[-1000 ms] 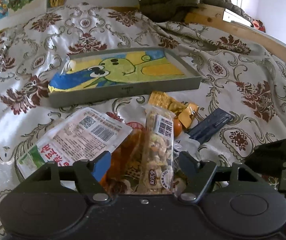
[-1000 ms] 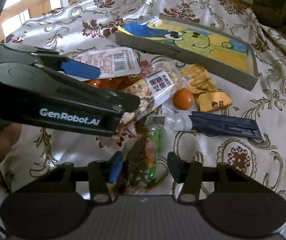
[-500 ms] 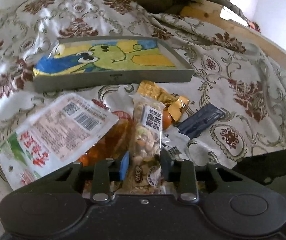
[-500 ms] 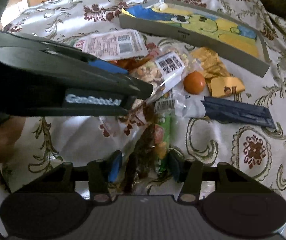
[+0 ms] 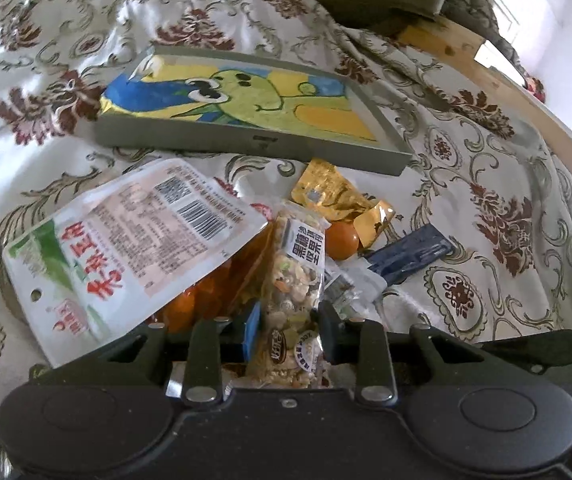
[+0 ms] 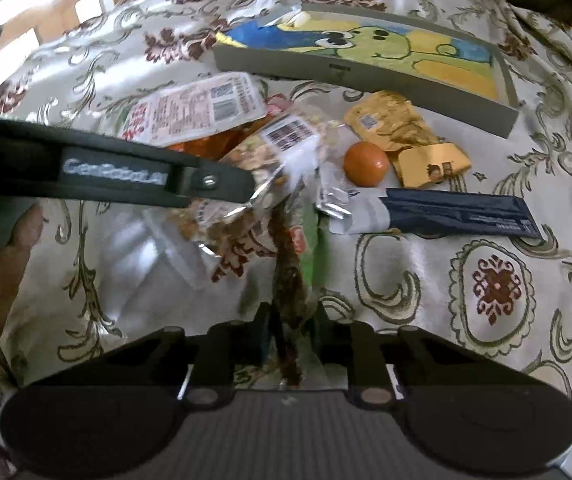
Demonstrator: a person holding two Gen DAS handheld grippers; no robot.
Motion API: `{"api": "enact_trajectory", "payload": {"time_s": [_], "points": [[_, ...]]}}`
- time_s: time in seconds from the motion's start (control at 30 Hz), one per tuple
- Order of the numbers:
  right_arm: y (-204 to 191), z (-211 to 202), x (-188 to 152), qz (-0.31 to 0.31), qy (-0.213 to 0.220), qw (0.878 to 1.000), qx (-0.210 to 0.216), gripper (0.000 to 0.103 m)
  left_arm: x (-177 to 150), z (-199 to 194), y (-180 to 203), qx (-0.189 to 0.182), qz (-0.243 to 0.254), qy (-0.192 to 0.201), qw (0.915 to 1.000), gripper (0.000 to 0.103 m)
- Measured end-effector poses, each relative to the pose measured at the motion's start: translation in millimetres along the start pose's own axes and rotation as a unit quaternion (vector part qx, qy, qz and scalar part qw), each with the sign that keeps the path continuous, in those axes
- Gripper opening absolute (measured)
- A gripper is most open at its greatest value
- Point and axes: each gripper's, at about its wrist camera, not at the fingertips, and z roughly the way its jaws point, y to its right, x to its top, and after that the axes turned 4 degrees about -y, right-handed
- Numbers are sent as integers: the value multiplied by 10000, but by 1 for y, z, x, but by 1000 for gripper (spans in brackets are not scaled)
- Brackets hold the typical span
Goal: Organize snacks
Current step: 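Close the left tool on the nut-bar packet while the right tool grasps the brown snack packet, then lift the nut-bar packet with the left tool while the right tool lifts the brown packet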
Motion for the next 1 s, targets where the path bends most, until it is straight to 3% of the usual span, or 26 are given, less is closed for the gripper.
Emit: {"api": "enact_trajectory", "payload": {"time_s": [0.23,0.37,0.67,1.0], "points": [[11,-5,0,233,145,9996,-10,21,-3,4,3,127,183,-105,9997,34],[13,-12,0,280,350,9990,-77,13,-3,9,0,39,159,-155,9997,38],[18,-18,0,446,577,9970,-260,13,-4,16,6,56,420,-198,9989,45],[22,-25,2,487,919,9936,-442,13,-5,13,6,-45,307,-203,9993,39]]}}
